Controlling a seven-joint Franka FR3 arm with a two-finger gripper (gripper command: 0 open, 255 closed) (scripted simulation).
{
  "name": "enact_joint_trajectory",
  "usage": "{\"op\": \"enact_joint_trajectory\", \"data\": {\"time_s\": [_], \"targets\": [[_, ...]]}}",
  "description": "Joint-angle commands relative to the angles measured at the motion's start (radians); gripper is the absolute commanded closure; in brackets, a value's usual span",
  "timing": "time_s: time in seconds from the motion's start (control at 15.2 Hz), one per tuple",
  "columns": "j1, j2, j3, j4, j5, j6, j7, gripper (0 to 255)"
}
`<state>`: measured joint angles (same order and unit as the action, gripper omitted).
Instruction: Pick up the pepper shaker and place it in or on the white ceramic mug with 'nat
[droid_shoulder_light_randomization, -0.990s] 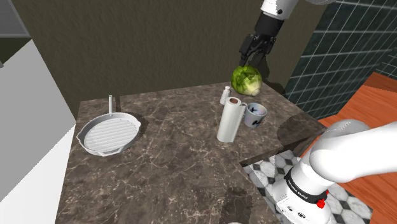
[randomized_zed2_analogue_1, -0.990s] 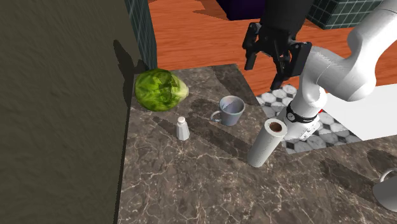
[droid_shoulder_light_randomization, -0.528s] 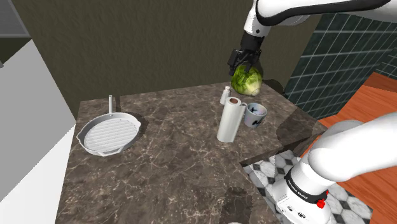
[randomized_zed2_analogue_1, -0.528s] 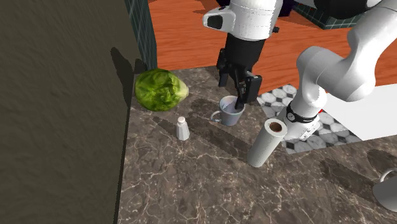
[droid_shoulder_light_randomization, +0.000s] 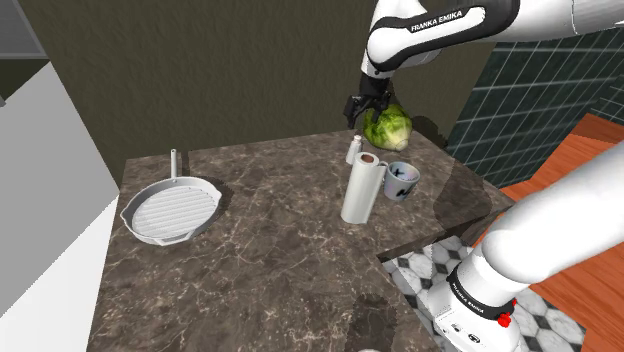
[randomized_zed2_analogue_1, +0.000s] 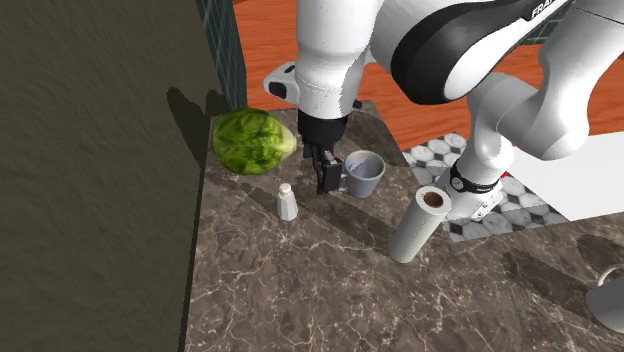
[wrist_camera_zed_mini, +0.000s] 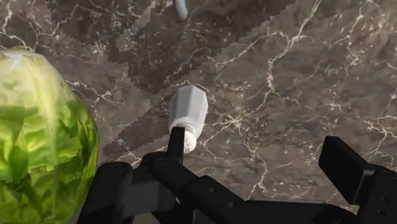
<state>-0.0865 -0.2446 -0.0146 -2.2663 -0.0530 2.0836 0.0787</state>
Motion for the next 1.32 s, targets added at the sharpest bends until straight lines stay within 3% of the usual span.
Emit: {"op": "enact_joint_trajectory", "data": {"time_s": [0.0,0.4,0.86,1.25], "targets": [[-0.013,0.068,-0.004,0.021,-0.025,0.04,0.013,0],[-0.04,0.263,-0.021,0.112,-0.094,0.122,0.06,0],[-0.045,0.315,-0.027,0.075,-0.101,0.212,0.064,0],[-0.046,0.32,-0.027,0.072,-0.102,0.219,0.064,0]]}}
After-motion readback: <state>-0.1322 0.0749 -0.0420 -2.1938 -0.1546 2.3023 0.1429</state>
